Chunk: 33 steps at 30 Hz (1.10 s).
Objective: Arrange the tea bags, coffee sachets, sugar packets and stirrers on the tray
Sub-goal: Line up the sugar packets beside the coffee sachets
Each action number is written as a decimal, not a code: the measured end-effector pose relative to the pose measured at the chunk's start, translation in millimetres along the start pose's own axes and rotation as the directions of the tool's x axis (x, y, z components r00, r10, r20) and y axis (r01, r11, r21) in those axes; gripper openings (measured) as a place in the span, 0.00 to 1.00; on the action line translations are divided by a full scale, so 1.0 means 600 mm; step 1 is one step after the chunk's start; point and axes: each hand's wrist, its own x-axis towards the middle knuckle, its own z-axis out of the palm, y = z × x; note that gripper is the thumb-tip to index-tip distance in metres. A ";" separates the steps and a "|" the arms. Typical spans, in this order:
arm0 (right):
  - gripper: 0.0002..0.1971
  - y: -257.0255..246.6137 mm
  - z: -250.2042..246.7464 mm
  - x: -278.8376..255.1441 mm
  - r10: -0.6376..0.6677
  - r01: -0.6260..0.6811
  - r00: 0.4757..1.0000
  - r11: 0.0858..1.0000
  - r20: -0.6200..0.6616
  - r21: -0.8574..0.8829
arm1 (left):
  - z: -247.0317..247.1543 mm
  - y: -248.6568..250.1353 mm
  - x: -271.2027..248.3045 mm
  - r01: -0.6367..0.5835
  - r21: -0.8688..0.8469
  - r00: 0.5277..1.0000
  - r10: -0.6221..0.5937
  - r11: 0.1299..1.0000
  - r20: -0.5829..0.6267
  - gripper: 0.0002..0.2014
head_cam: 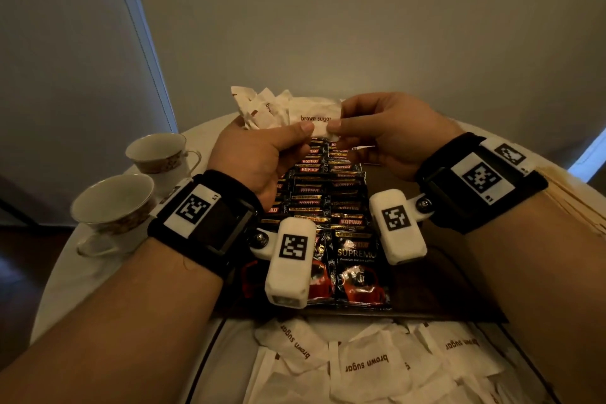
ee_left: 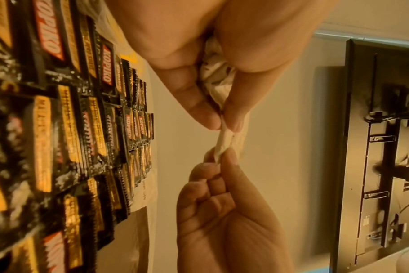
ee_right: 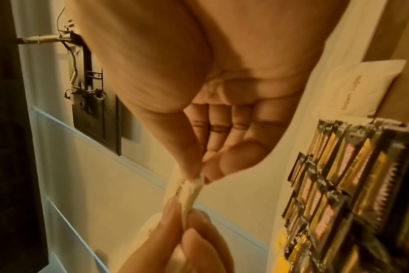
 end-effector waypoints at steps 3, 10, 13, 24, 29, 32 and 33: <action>0.04 0.001 -0.002 0.006 -0.016 0.016 0.998 1.000 -0.053 -0.012 | 0.000 -0.001 -0.001 0.017 -0.003 1.000 -0.017 1.000 -0.005 0.22; 0.07 0.054 -0.085 0.044 0.173 -0.172 0.885 0.984 -0.432 0.042 | -0.002 0.004 0.001 0.032 0.006 0.998 -0.031 0.999 -0.049 0.15; 0.06 0.087 -0.115 0.055 0.292 -0.339 0.802 0.941 -0.521 0.007 | -0.004 0.001 0.005 0.026 0.022 0.999 -0.025 0.999 -0.047 0.14; 0.07 0.109 -0.120 0.051 0.356 -0.429 0.799 0.902 -0.486 -0.044 | -0.008 0.004 0.010 0.033 0.021 0.997 -0.031 0.999 -0.070 0.19; 0.06 0.101 -0.110 0.046 0.385 -0.417 0.800 0.908 -0.461 0.035 | -0.006 0.003 0.006 0.043 0.022 0.997 -0.041 0.999 -0.071 0.19; 0.04 0.098 -0.110 0.047 0.385 -0.413 0.792 0.910 -0.474 0.048 | -0.007 0.005 0.005 0.043 0.022 0.997 -0.042 0.999 -0.070 0.18; 0.04 0.097 -0.111 0.048 0.385 -0.414 0.788 0.909 -0.481 0.050 | -0.006 0.006 0.005 0.039 0.023 0.997 -0.037 0.999 -0.073 0.17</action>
